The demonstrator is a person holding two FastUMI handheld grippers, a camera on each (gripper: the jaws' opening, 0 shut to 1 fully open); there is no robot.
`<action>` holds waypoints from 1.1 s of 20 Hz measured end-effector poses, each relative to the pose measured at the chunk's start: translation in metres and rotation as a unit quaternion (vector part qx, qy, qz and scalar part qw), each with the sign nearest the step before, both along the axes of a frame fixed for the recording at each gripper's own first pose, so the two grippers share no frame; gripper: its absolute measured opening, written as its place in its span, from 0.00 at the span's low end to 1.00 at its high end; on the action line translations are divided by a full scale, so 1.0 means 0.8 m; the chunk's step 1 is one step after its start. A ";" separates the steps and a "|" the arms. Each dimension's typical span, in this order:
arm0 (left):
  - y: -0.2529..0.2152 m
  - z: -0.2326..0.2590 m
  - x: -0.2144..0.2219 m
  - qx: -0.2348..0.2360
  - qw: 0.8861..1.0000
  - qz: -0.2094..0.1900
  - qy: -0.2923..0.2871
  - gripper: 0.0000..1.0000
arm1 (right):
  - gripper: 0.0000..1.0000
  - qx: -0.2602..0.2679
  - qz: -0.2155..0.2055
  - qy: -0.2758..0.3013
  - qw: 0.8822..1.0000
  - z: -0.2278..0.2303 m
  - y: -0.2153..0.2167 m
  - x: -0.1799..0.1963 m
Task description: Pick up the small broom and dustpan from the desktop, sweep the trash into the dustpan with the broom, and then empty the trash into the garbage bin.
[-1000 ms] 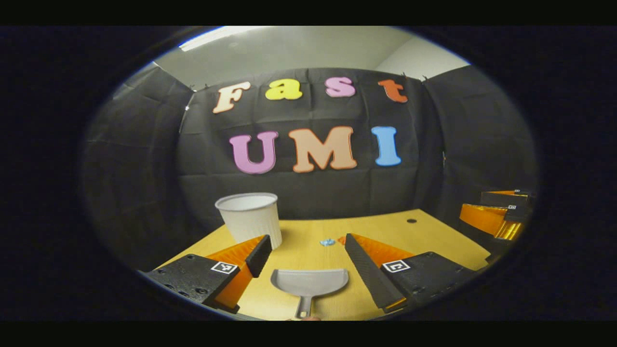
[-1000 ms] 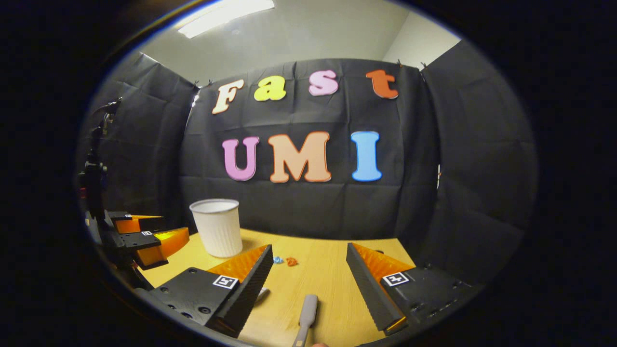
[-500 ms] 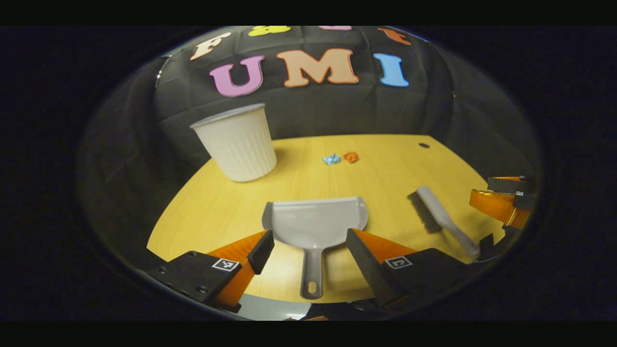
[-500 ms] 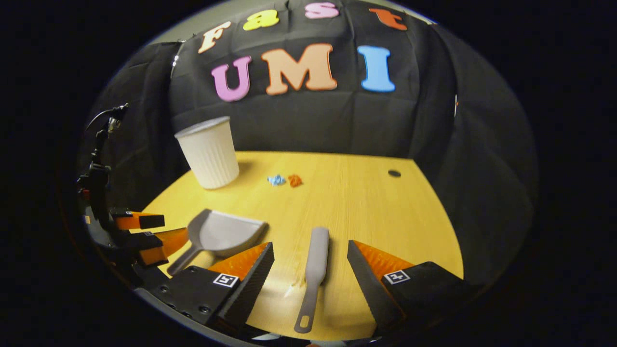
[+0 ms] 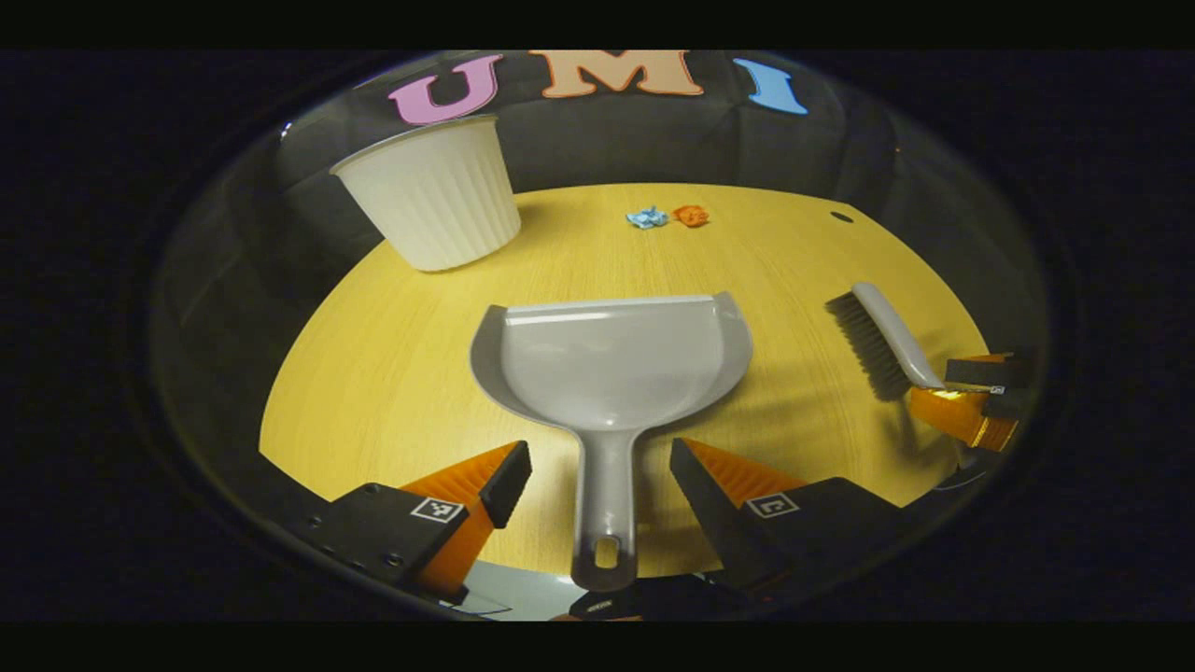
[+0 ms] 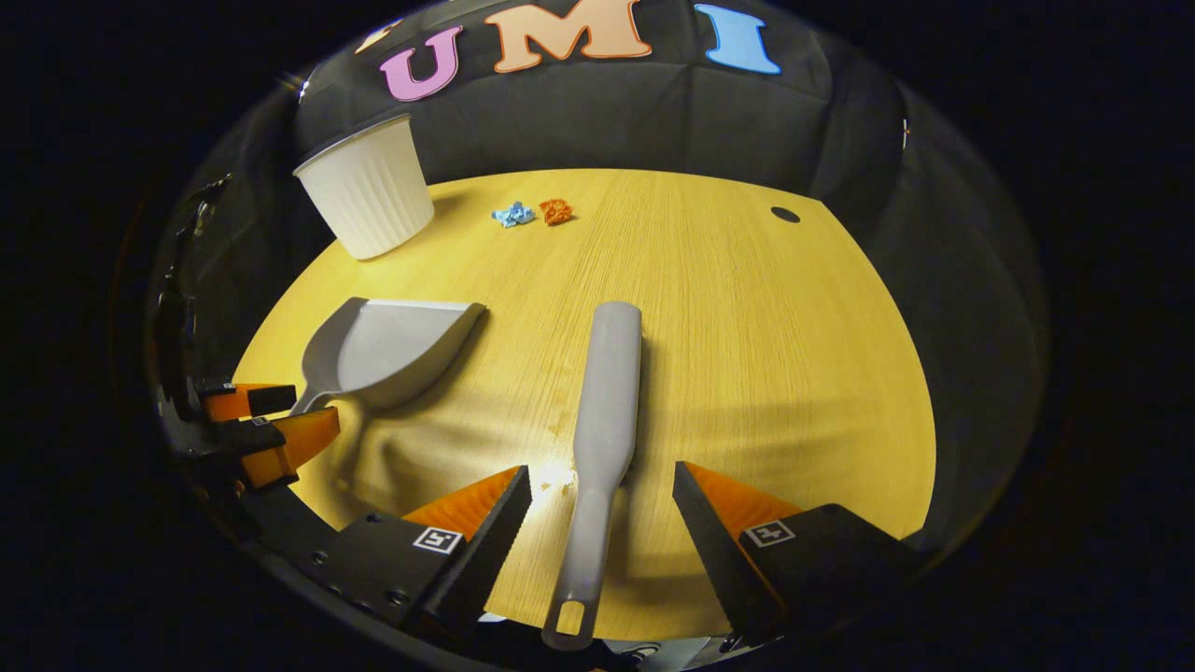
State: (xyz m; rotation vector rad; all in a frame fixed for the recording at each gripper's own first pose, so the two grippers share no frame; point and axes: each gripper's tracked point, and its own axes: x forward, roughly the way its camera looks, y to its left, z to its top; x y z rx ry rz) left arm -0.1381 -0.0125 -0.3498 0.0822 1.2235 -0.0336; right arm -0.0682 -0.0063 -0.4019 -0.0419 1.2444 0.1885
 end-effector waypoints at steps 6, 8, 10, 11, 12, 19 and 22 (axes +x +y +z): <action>-0.001 -0.019 -0.015 0.006 0.999 -0.026 0.043 0.61 | 0.65 -0.010 0.020 0.055 0.998 -0.037 0.006 -0.008; 0.006 -0.022 -0.018 0.020 0.998 -0.040 0.047 0.48 | 0.47 -0.018 0.025 0.066 0.997 -0.043 0.004 -0.010; 0.004 -0.021 -0.015 0.017 0.997 -0.055 0.041 0.37 | 0.39 -0.030 0.035 0.084 0.995 -0.048 -0.003 -0.018; 0.005 -0.025 -0.016 0.018 0.997 -0.062 0.043 0.37 | 0.39 -0.033 0.042 0.095 0.994 -0.051 -0.006 -0.024; 0.005 -0.026 -0.013 0.017 0.997 -0.069 0.038 0.37 | 0.39 -0.032 0.047 0.106 0.993 -0.055 -0.006 -0.026; -0.004 -0.023 0.005 -0.030 0.996 -0.078 0.026 0.24 | 0.19 0.008 0.040 0.048 0.998 -0.025 0.003 0.007; -0.010 -0.011 0.033 -0.046 0.996 -0.075 -0.003 0.24 | 0.19 0.011 0.019 0.014 1.000 -0.005 -0.007 0.056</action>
